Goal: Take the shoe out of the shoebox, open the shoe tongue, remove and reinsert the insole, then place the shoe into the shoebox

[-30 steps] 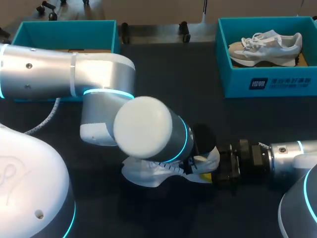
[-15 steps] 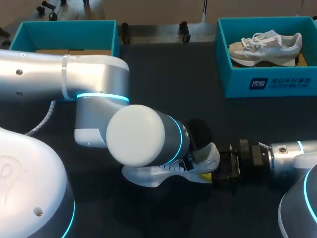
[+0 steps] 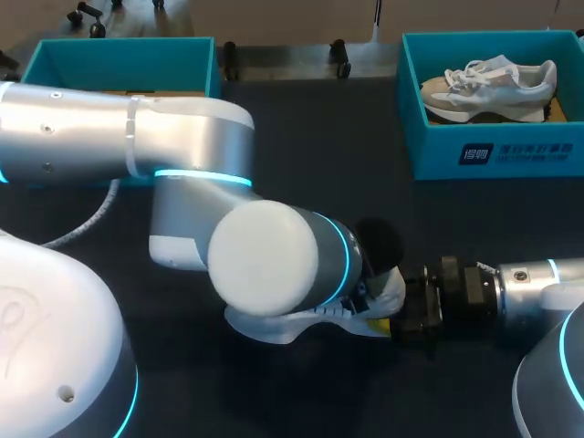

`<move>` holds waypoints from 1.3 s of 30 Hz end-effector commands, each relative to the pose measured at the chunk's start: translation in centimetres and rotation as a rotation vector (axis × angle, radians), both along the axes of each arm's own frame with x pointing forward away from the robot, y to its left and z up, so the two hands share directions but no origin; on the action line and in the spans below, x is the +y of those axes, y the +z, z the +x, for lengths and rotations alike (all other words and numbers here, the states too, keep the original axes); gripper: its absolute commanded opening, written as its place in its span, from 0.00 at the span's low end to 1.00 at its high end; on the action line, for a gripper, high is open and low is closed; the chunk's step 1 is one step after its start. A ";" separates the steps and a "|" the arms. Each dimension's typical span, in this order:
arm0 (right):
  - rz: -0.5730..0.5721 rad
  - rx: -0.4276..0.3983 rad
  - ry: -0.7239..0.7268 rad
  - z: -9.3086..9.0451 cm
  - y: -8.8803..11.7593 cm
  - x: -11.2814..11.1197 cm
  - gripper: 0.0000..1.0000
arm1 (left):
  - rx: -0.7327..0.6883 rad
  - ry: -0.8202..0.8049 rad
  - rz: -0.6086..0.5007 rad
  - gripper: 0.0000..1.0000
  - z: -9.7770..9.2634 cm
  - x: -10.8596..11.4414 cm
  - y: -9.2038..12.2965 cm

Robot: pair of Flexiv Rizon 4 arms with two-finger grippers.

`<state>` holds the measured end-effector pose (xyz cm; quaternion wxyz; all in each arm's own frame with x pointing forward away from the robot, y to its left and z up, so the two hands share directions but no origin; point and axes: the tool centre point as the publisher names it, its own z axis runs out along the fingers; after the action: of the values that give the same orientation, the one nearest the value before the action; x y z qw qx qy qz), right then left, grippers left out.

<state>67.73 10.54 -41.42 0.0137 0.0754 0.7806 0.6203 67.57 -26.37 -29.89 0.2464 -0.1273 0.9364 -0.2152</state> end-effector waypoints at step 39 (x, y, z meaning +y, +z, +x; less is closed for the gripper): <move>-0.003 0.001 -0.002 -0.1 0.1 0.2 0.00 | -0.122 -0.008 0.001 0.46 -2.7 2.0 -1.4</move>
<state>67.72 10.57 -41.41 0.0136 0.0753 0.7806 0.6204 64.81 -24.55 -30.89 0.3027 -0.1109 0.9207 -0.2201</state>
